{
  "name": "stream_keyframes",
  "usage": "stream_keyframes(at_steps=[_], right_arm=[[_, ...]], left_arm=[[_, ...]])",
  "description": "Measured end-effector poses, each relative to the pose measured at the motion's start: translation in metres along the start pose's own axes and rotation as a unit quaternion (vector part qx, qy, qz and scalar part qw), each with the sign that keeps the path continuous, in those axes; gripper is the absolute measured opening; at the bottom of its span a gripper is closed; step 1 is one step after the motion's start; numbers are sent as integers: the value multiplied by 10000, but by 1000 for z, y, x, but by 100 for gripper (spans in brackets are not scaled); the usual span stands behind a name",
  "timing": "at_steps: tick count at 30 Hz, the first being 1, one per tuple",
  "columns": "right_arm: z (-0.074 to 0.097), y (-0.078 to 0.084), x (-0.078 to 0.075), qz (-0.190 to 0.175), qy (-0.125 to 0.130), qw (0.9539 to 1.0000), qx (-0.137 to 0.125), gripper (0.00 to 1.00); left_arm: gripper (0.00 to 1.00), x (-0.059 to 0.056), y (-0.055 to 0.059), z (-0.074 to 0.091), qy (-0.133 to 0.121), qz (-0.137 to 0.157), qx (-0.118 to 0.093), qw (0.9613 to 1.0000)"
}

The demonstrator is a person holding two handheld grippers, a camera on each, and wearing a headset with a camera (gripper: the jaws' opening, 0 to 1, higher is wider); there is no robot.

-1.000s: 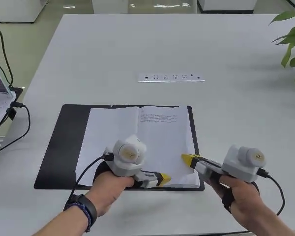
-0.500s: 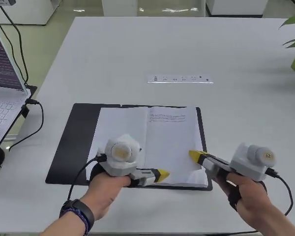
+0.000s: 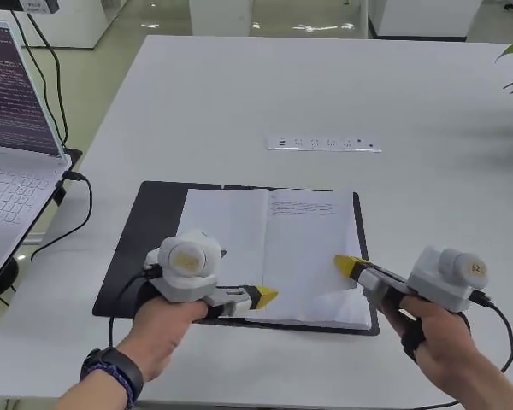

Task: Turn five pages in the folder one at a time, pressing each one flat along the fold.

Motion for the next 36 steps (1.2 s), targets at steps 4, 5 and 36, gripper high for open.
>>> stream_keyframes(at_steps=[4, 5, 36], right_arm=[[-1, -3, 5, 36, -38, 10000, -27, 0], [-2, -4, 6, 49, -55, 10000, -34, 0], [-49, 3, 68, 148, -538, 9984, 105, 0]], left_arm=[[70, 6, 3, 9, -71, 5, -8, 10000], [70, 8, 4, 13, -103, 9, -14, 9999], [73, 50, 17, 80, -595, 155, -338, 9975]])
Point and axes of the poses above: the centre of the closed fingertips' face, and the gripper's own axes: z roughly backward along the fingers, x roughly to its left, y roughly out of its underside, the point moved 8 cm from there along z, roughly backward along the fingers, and after that the axes turned 7 degrees about y, right-handed, at the moved point
